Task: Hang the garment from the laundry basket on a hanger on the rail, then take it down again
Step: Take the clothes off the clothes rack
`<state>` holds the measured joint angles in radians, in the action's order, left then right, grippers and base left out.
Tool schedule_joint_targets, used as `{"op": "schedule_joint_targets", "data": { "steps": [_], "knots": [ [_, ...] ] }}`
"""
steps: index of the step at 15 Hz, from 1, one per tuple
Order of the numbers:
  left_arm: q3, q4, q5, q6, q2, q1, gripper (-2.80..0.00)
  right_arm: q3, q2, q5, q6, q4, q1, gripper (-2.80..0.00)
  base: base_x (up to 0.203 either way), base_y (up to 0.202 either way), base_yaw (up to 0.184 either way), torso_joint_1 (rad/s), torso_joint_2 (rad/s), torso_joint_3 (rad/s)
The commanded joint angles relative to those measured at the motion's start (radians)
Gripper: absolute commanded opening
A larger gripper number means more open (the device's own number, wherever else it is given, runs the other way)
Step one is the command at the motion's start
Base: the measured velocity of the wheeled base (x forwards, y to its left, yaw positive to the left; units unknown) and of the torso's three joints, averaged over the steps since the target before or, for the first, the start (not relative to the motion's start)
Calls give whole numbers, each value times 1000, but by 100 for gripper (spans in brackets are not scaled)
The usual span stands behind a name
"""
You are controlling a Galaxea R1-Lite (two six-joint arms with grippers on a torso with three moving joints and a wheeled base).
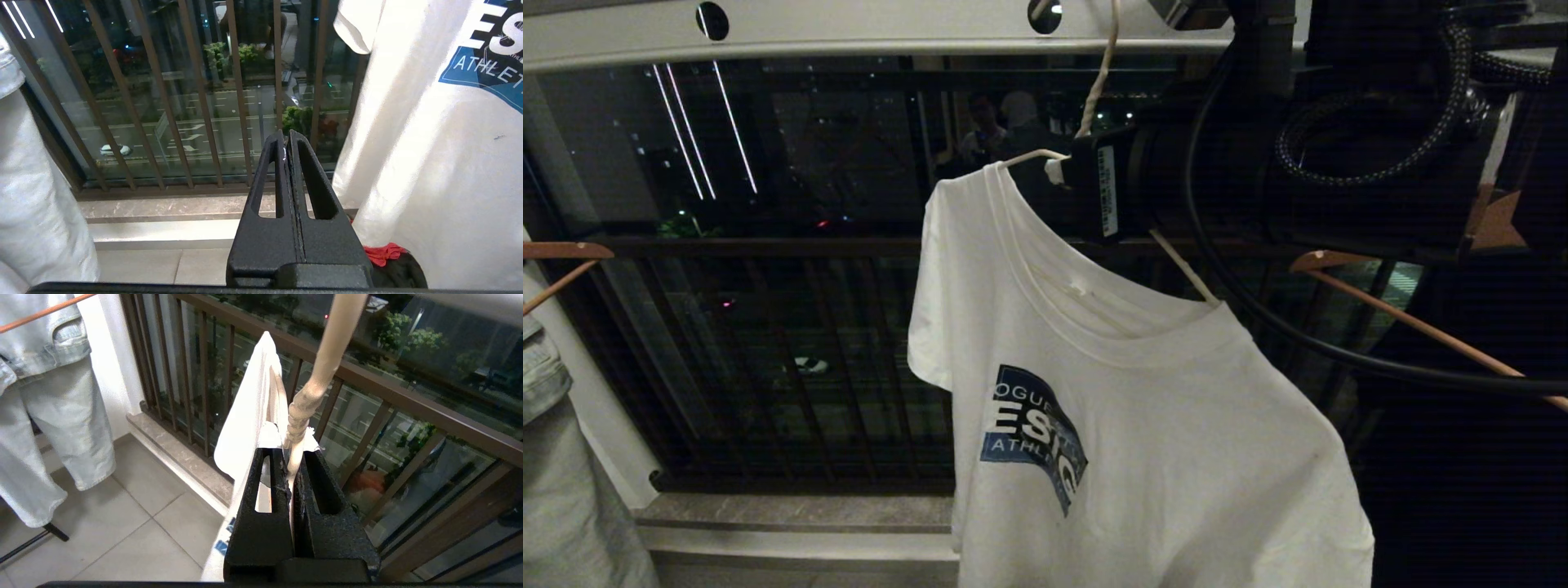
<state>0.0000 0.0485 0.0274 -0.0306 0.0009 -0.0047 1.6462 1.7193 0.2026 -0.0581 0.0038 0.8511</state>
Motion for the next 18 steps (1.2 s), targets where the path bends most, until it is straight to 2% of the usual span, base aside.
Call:
{"op": "schedule_joint_targets", "data": {
  "steps": [1, 12, 18],
  "knots": [
    [15, 1, 0, 0, 1, 0, -280, 0, -19, 9, -2, 3, 6, -280, 0, 0, 0, 0, 0, 0],
    [15, 1, 0, 0, 1, 0, -280, -47, -94, 14, -3, 10, 50, -280, 0, 0, 0, 0, 0, 0],
    [15, 1, 0, 0, 1, 0, -280, -151, -181, 11, -29, 8, 73, -280, 0, 0, 0, 0, 0, 0]
  ]
}}
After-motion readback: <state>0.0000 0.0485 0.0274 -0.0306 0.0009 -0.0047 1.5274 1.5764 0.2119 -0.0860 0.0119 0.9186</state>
